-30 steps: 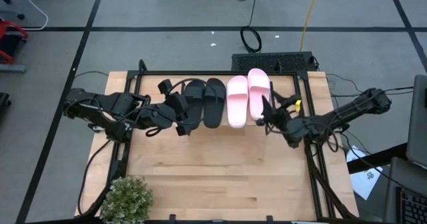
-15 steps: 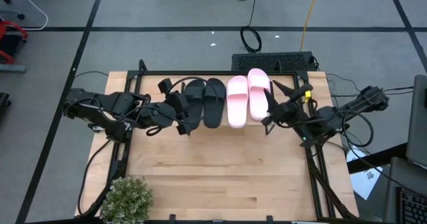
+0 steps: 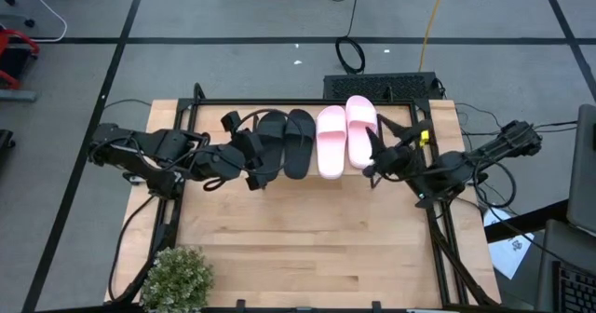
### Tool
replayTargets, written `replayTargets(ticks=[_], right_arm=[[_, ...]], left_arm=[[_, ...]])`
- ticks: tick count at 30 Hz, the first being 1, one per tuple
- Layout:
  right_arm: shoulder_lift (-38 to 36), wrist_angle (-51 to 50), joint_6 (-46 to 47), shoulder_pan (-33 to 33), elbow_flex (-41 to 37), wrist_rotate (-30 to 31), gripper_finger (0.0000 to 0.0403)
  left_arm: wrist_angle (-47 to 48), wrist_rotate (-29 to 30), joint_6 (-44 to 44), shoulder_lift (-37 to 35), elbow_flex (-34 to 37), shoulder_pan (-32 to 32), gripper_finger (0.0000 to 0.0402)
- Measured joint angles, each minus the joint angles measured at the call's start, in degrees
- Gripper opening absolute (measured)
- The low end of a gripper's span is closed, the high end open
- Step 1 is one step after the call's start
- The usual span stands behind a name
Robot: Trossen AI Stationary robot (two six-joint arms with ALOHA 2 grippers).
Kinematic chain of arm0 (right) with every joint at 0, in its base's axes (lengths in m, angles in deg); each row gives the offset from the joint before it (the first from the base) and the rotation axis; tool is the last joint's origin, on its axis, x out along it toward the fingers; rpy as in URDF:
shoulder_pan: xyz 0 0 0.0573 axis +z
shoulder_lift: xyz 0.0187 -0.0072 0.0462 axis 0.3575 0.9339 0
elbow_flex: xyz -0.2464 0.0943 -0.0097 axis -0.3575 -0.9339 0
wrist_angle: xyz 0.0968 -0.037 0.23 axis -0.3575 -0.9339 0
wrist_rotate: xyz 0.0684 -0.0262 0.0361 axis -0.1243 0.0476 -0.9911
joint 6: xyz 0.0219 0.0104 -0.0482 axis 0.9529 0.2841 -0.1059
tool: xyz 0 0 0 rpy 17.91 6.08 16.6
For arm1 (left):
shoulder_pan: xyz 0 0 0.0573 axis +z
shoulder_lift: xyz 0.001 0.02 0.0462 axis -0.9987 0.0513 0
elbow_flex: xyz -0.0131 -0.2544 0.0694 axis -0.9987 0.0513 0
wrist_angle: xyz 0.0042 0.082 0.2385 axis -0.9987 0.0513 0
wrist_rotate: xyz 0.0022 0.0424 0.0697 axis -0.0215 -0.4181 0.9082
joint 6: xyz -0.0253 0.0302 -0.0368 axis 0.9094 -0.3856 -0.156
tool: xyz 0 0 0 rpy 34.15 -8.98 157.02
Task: Pick and place slides into the shelf
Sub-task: Adjust the right pink slide on the shelf
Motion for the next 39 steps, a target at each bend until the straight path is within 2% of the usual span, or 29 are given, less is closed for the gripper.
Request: replayTargets(ticks=[3,6,12,15,20,23,27,29,32,39], right_arm=[[0.0,8.0,-7.7,0.1,2.5,3.9,0.0181],[-1.2,5.1,-8.0,0.8,8.4,4.9,0.0181],[-1.0,-3.0,-10.0,3.9,20.7,0.8,0.0181],[-0.8,-3.0,-10.4,4.6,25.2,-0.3,0.0181],[-1.7,-2.0,-6.3,4.6,26.0,0.1,0.0181],[-2.1,-2.1,-5.8,4.6,25.9,2.4,0.0181],[-2.2,-0.6,-8.8,4.7,25.9,-3.9,0.0181],[-2.1,-0.2,-8.8,5.4,26.4,-4.5,0.0181],[-2.1,-0.2,-9.0,6.1,28.6,-2.3,0.0181],[-0.9,0.1,-12.4,6.1,37.4,6.8,0.0181]], left_arm=[[0.0,-0.5,-0.1,0.0,0.0,0.0,0.0113],[0.0,-0.1,-0.3,0.0,0.0,0.0,0.0113],[0.0,0.1,-0.5,0.0,0.0,0.3,0.0113],[0.0,0.1,-0.7,0.0,0.0,0.3,0.0113],[0.0,0.1,-0.8,0.0,0.0,0.3,0.0113],[0.0,0.1,-1.4,0.0,0.0,0.3,0.0113],[0.0,0.1,-1.4,0.0,0.0,0.3,0.0113],[0.0,0.1,-1.2,0.0,0.0,0.3,0.0113],[-0.1,0.1,-1.3,0.0,0.0,0.3,0.0113],[-0.7,0.2,-1.4,0.0,0.0,1.3,0.0113]])
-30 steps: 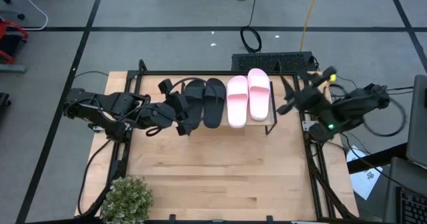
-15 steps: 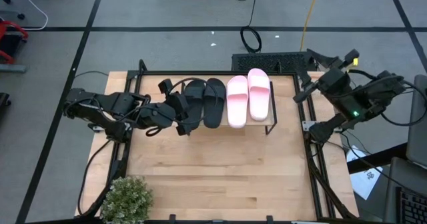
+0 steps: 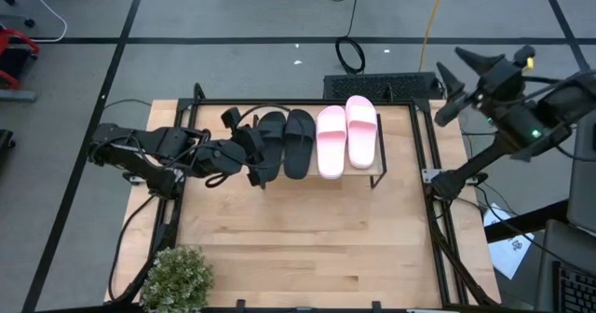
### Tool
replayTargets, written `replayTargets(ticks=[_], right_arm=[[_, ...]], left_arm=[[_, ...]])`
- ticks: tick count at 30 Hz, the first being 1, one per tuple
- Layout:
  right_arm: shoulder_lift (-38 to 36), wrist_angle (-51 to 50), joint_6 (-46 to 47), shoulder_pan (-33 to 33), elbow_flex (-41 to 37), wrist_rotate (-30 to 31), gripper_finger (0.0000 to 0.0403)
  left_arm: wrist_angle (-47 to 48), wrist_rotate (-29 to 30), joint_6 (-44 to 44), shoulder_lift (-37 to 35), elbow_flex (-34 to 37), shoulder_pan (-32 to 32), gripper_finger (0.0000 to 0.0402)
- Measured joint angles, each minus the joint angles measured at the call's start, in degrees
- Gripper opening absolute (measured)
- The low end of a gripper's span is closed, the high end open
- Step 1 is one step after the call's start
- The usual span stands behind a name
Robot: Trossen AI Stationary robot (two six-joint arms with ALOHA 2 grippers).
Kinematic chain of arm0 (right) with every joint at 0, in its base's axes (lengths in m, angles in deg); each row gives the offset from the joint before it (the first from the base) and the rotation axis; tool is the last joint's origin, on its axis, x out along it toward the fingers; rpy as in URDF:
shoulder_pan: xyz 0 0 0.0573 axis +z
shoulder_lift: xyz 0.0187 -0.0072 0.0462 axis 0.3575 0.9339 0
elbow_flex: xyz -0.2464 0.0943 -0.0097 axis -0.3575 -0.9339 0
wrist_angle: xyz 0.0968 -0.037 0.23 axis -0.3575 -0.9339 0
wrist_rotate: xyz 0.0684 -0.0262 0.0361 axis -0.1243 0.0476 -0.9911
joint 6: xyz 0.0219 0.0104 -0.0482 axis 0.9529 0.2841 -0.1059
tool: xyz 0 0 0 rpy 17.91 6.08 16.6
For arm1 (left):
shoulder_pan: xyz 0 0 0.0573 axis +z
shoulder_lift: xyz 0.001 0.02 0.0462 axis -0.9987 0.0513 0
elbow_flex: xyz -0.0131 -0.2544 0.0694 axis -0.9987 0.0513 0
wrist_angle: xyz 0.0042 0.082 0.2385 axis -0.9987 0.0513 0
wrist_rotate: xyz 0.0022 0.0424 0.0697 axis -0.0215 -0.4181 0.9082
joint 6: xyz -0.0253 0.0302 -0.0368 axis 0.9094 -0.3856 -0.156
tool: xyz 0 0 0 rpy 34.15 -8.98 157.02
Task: Pick and place slides into the shelf
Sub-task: Adjust the right pink slide on the shelf
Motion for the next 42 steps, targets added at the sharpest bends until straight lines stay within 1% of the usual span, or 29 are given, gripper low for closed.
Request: replayTargets(ticks=[3,6,9,13,15,18,20,22,29,33,35,36,38,42], right_arm=[[0.0,0.0,1.5,0.0,0.8,0.6,0.0181],[-0.4,-1.3,4.5,0.0,-2.3,0.6,0.0181],[-0.2,-2.9,7.2,0.0,-8.9,0.6,0.0181],[0.3,-3.1,8.1,-1.1,-20.2,0.5,0.0181],[0.1,-0.8,7.9,-1.7,-24.3,0.5,0.0181],[-0.1,5.0,5.7,-2.9,-27.9,0.6,0.0181],[0.0,8.8,3.4,-3.7,-29.6,0.5,0.0181],[0.0,10.5,2.3,-4.4,-30.3,0.6,0.0181],[1.1,10.8,2.8,-3.7,-30.3,0.6,0.0181],[2.2,10.3,0.9,-1.2,-30.4,0.5,0.0181],[2.7,10.6,1.7,-0.8,-30.4,0.1,0.0181],[2.8,10.6,2.4,-0.6,-30.3,-1.5,0.0181],[3.4,10.2,4.1,-0.4,-30.4,-7.4,0.0181],[3.5,10.3,3.2,-0.5,-30.4,-24.0,0.0181]], left_arm=[[-0.9,0.0,0.0,0.0,0.0,0.4,0.0113],[-1.7,-0.1,0.0,0.0,0.0,0.7,0.0113],[-3.0,-1.1,-0.1,0.0,0.0,0.7,0.0113],[-3.6,-2.2,0.0,0.0,0.0,0.7,0.0113],[-3.5,-3.0,0.7,0.0,0.0,0.7,0.0113],[-3.4,-4.7,1.6,0.0,0.0,0.7,0.0113],[-3.4,-5.3,2.1,0.0,0.0,0.7,0.0113],[-3.4,-6.0,2.6,0.0,0.0,0.7,0.0113],[-3.3,-6.1,2.7,0.0,0.0,0.7,0.0113],[-3.3,-6.1,1.4,0.0,0.0,0.7,0.0113],[-3.3,-6.1,1.1,0.0,0.0,0.7,0.0113],[-3.3,-6.1,1.1,0.0,0.0,0.7,0.0113],[-3.3,-6.1,1.1,0.0,0.0,0.9,0.0113],[-3.2,-6.0,0.6,-0.6,0.0,0.9,0.0113]])
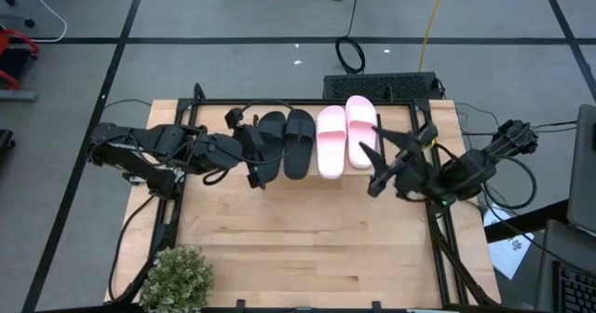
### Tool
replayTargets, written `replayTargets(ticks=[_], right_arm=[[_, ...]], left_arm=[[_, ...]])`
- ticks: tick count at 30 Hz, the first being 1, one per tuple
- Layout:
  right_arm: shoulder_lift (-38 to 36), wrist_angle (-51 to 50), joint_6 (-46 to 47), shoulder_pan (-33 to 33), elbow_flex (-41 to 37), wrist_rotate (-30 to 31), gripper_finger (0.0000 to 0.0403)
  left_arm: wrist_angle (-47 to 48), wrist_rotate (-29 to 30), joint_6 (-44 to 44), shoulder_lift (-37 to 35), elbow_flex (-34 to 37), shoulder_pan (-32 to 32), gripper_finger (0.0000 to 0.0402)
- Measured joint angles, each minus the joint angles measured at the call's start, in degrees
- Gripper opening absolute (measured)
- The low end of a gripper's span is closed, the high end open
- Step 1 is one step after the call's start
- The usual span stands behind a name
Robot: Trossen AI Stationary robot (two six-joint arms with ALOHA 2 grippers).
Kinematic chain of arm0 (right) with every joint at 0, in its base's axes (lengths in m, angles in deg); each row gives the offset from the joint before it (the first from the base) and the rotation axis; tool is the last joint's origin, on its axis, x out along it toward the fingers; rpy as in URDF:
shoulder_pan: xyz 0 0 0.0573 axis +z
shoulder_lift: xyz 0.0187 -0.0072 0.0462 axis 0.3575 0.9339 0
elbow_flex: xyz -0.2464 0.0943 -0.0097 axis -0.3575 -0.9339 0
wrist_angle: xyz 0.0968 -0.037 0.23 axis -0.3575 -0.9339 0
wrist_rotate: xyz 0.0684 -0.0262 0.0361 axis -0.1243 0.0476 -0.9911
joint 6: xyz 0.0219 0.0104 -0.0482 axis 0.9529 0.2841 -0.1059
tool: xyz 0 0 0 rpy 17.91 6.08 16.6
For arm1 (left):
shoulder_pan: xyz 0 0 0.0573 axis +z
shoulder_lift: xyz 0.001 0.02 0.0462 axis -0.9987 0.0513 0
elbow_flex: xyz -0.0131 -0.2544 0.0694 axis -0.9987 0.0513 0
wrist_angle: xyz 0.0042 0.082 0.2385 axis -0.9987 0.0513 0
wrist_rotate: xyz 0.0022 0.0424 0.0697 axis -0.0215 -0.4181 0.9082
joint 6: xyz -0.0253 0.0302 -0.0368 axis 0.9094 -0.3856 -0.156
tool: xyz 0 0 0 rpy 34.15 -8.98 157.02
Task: Pick and place slides into the shelf
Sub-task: Adjust the right pink slide on the shelf
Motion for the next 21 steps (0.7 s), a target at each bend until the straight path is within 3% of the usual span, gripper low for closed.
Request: replayTargets(ticks=[5,10,13,18,21], right_arm=[[0.0,1.9,-8.1,0.1,0.6,-19.2,0.0181],[-0.9,-1.9,-12.7,-0.4,12.2,-17.3,0.0181],[-0.9,-19.2,-9.5,-0.9,22.7,-19.1,0.0181],[0.4,-53.2,6.9,-1.9,41.1,-30.1,0.0181],[1.8,-66.5,15.1,-4.2,49.0,-29.5,0.0181]], left_arm=[[0.0,2.5,-3.1,-3.4,-1.2,0.0,0.0113],[-0.3,1.7,-7.2,-8.5,-6.9,0.3,0.0113],[-0.4,1.6,-9.4,-11.3,-10.5,0.3,0.0113],[-0.2,1.1,-9.6,-14.9,-12.6,0.3,0.0113],[0.2,-0.9,-8.8,-15.6,-12.6,0.3,0.0113]])
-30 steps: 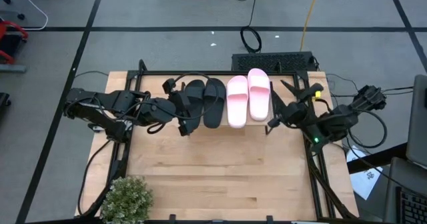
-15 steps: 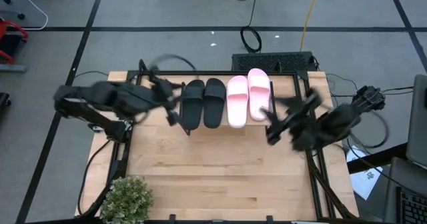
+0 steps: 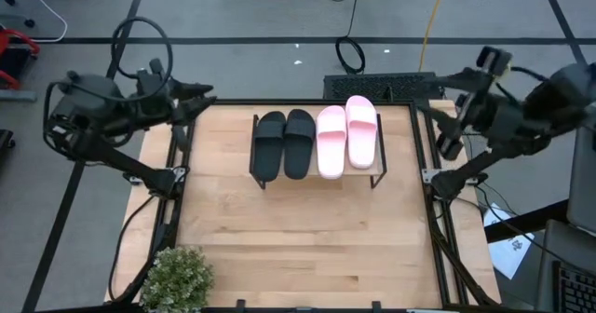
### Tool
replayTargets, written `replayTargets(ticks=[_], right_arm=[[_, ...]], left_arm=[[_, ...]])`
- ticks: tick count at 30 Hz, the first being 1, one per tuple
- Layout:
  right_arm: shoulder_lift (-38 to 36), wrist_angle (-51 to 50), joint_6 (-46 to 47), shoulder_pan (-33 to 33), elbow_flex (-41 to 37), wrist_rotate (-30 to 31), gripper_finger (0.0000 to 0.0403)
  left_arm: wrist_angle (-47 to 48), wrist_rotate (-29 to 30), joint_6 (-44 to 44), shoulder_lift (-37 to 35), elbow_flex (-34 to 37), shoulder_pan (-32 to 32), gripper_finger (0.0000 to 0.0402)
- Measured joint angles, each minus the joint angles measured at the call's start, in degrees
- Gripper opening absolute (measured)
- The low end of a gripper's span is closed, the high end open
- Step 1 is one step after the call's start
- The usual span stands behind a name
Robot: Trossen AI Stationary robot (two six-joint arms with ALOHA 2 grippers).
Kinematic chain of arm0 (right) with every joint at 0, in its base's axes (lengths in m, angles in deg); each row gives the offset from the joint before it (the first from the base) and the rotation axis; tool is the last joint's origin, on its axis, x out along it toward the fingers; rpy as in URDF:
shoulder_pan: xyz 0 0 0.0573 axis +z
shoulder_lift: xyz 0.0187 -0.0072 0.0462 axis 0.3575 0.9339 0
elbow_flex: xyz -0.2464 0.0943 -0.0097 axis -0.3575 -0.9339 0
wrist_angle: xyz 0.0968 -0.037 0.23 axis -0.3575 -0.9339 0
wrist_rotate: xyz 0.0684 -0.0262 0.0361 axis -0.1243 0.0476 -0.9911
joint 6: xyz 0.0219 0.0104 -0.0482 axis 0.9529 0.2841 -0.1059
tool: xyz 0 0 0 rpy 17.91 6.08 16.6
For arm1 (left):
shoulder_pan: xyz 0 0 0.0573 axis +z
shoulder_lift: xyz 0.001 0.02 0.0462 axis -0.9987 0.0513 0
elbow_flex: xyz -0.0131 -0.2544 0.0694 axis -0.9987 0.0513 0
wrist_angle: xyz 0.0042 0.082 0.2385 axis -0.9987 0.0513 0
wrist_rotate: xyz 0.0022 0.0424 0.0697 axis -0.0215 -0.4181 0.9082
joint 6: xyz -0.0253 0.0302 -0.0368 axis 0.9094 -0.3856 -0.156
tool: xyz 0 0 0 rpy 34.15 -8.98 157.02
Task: Pick and place slides into the shelf
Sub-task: Adjust the right pink slide on the shelf
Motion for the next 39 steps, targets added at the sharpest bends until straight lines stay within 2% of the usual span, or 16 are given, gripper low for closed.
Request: replayTargets(ticks=[3,6,9,12,16,22,32,36,39], right_arm=[[0.9,-11.9,9.0,-2.8,3.5,0.0,0.0181],[1.8,-23.6,18.6,-6.4,3.4,-1.1,0.0181],[3.2,-35.0,29.2,-10.9,3.2,-8.3,0.0181],[4.4,-42.3,38.1,-14.5,3.2,-15.3,0.0181],[5.1,-47.0,46.9,-17.5,-0.3,-14.8,0.0181],[4.4,-46.7,52.4,-22.5,-10.6,-15.1,0.0181],[3.7,-29.1,40.5,-23.2,-27.4,-15.0,0.0181],[3.6,-25.6,36.5,-23.2,-29.9,-12.1,0.0181],[3.3,-25.4,39.7,-23.2,-29.9,-8.3,0.0181]], left_arm=[[0.2,-2.3,0.6,0.5,0.0,0.0,0.0113],[0.2,-3.8,1.0,1.7,0.0,0.0,0.0113],[0.3,-4.9,1.8,3.3,0.0,0.0,0.0113],[0.3,-6.0,2.2,4.8,0.0,0.0,0.0113],[0.3,-6.5,3.7,6.6,0.0,0.0,0.0113],[0.3,-9.4,5.4,8.4,0.1,0.0,0.0113],[0.6,-11.1,6.7,8.9,0.1,0.0,0.0113],[2.3,-11.2,6.8,8.9,0.1,0.0,0.0113],[4.0,-11.1,7.6,8.9,0.1,0.0,0.0113]])
